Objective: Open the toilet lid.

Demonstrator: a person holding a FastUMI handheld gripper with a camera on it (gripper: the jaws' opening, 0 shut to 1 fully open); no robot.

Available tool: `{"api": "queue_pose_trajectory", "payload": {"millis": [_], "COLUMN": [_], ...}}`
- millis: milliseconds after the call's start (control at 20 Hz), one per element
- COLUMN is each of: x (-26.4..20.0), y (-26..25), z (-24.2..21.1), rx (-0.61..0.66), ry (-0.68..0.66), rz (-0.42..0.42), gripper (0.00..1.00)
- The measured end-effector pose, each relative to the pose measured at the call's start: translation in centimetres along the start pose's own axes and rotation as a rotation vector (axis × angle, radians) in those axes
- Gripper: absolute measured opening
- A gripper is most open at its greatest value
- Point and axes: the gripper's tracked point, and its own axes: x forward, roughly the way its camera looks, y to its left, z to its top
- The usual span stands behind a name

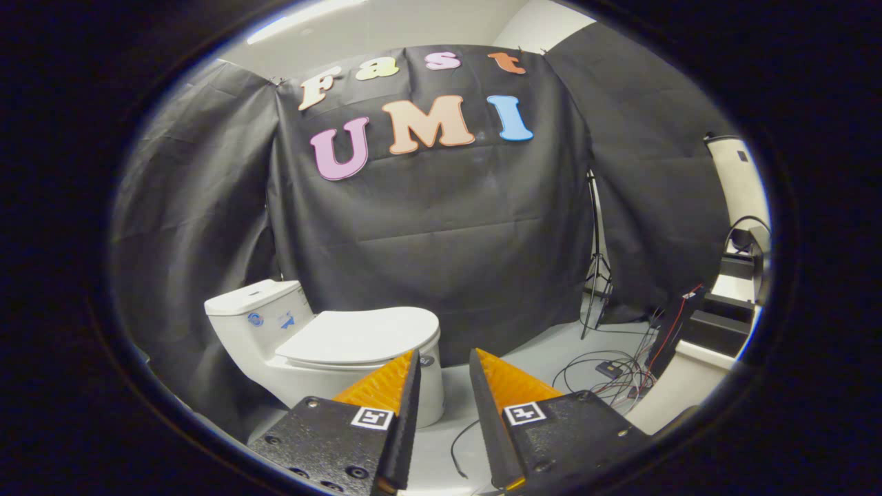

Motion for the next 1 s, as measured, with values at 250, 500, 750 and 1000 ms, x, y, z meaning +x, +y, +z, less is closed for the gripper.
{"api": "queue_pose_trajectory", "payload": {"millis": [250,500,750,1000], "x": [1.9,5.4,10.9,16.6], "y": [0.9,2.8,4.6,7.5], "z": [0.6,1.4,0.0,-2.8], "rx": [0.006,0.059,0.142,0.165], "ry": [0.017,0.009,0.106,0.2], "rz": [0.026,0.034,0.02,0.068], "gripper": [0.38,0.35,0.3,0.27]}}
